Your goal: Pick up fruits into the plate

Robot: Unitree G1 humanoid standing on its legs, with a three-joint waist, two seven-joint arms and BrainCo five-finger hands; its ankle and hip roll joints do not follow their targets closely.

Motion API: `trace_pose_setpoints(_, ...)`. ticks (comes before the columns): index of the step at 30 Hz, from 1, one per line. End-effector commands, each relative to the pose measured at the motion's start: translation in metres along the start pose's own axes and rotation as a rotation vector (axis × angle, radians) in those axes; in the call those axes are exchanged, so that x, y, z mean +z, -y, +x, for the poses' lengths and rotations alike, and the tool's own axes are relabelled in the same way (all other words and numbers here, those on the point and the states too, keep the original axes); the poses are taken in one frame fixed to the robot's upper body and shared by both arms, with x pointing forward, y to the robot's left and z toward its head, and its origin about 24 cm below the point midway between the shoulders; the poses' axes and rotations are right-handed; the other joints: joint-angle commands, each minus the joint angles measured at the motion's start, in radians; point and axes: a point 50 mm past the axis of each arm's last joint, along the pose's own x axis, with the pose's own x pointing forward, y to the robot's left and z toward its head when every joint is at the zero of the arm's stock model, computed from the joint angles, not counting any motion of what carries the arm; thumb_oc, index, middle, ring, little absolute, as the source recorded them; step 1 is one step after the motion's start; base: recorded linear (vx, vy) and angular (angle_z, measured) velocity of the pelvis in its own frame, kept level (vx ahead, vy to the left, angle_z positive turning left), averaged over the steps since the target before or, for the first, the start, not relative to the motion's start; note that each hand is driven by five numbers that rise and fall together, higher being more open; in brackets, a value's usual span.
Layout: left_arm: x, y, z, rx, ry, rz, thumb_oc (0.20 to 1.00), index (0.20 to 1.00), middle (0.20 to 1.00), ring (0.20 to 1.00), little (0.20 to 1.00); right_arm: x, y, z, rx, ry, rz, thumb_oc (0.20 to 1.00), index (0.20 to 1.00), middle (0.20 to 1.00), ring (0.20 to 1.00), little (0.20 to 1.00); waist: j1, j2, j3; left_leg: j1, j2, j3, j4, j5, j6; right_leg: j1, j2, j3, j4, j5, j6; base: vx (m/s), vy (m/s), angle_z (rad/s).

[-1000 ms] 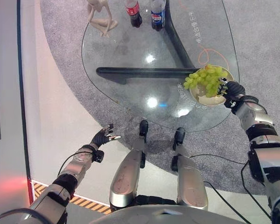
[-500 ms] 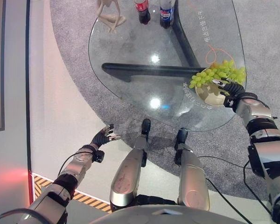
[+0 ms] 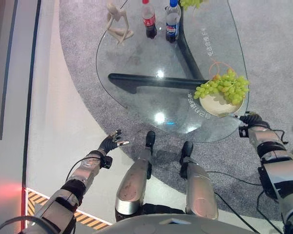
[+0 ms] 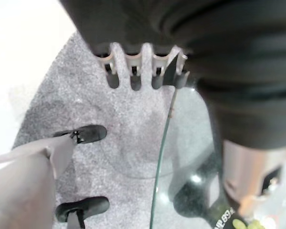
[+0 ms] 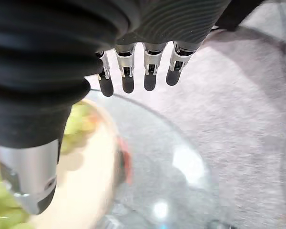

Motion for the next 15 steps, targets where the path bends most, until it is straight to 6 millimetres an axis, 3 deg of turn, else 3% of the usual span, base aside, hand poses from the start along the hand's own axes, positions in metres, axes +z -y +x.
trace_pose_setpoints(1,-0.030,0.000,-0.005,0.021,-0.119,-0.009,1.000,1.000,1.000,1.000,1.000,-0.055,-0.032,-0.008,0.092,-0.077,0.025,1.000,1.000,1.000,1.000,1.000,-0.015,-0.108,-0.118,0.068,-0.028,0.070,0.099,-0.236,0.027,0.101,-0.003,0.020,-0.122,0.013,0.029,0.13,0.009,-0.03)
trace_pose_setpoints(5,-0.066,0.002,-0.019,0.054,-0.254,-0.027,1.000,1.000,1.000,1.000,1.000,-0.124,-0.068,-0.032,0.261,-0.184,0.164,1.000,1.000,1.000,1.000,1.000,-0.028,-0.139,-0.193,0.127,-0.026,0.084,0.082,-0.247,0.032,0.159,-0.001,0.042,-0.151,0.019,0.037,0.15,0.022,-0.06)
trace_pose_setpoints(7,-0.078,0.002,-0.025,0.071,-0.302,-0.035,1.000,1.000,1.000,1.000,1.000,-0.141,-0.078,-0.041,0.306,-0.224,0.195,1.000,1.000,1.000,1.000,1.000,-0.034,-0.147,-0.216,0.144,-0.026,0.090,0.079,-0.251,0.034,0.175,-0.002,0.049,-0.157,0.019,0.039,0.13,0.025,-0.01)
trace_pose_setpoints(10,-0.112,0.007,-0.044,0.100,-0.432,-0.048,1.000,1.000,1.000,1.000,1.000,-0.188,-0.104,-0.071,0.386,-0.332,0.198,1.000,1.000,1.000,1.000,1.000,-0.053,-0.162,-0.282,0.192,-0.026,0.106,0.072,-0.266,0.041,0.221,0.002,0.067,-0.175,0.015,0.042,0.20,0.041,0.01)
trace_pose_setpoints(14,-0.133,0.011,-0.058,0.106,-0.529,-0.057,1.000,1.000,1.000,1.000,1.000,-0.216,-0.112,-0.090,0.426,-0.415,0.170,1.000,1.000,1.000,1.000,1.000,-0.065,-0.161,-0.322,0.226,-0.031,0.111,0.065,-0.277,0.048,0.251,0.003,0.076,-0.187,0.013,0.043,0.12,0.053,-0.09)
trace_pose_setpoints(15,-0.144,0.015,-0.067,0.108,-0.588,-0.038,1.000,1.000,1.000,1.000,1.000,-0.231,-0.115,-0.100,0.422,-0.474,0.189,1.000,1.000,1.000,1.000,1.000,-0.075,-0.155,-0.341,0.248,-0.033,0.116,0.060,-0.284,0.051,0.269,0.005,0.085,-0.190,0.008,0.043,0.13,0.071,-0.06)
